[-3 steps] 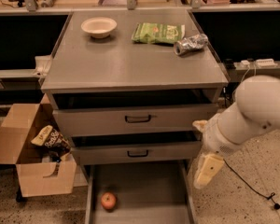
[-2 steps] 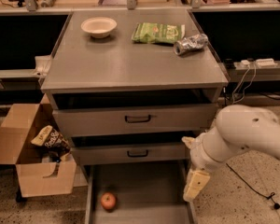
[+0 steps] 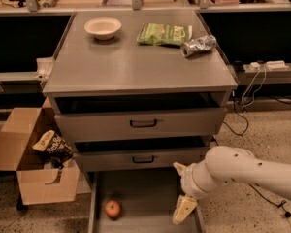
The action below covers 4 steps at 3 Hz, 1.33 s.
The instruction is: Pick apple from bottom drawer and place on counter
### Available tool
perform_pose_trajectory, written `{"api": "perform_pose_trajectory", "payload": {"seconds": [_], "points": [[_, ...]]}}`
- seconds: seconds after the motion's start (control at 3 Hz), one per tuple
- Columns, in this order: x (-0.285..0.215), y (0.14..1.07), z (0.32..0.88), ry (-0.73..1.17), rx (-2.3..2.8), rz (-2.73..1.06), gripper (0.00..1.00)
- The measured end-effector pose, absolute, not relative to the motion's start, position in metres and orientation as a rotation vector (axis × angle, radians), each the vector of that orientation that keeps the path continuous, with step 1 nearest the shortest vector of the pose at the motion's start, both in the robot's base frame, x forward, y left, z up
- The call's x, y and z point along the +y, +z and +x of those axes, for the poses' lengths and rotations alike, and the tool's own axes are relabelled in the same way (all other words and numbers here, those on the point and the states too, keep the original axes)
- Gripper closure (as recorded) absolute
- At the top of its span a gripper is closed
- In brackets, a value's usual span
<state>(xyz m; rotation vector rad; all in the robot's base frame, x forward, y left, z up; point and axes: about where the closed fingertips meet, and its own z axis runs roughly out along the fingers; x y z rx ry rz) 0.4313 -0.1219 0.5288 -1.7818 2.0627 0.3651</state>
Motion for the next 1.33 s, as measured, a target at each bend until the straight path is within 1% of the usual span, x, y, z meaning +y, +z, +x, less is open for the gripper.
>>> {"api": "perform_pose_trajectory", "payload": {"seconds": [0.33, 0.67, 1.33], "points": [[-0.098, 0.484, 0.436, 0.439, 2.026, -1.72, 0.0], [-0.07, 0.439, 0.437, 0.571, 1.997, -1.617, 0.0], [-0.062, 0.427, 0.438, 0.59, 2.001, -1.607, 0.0]]}}
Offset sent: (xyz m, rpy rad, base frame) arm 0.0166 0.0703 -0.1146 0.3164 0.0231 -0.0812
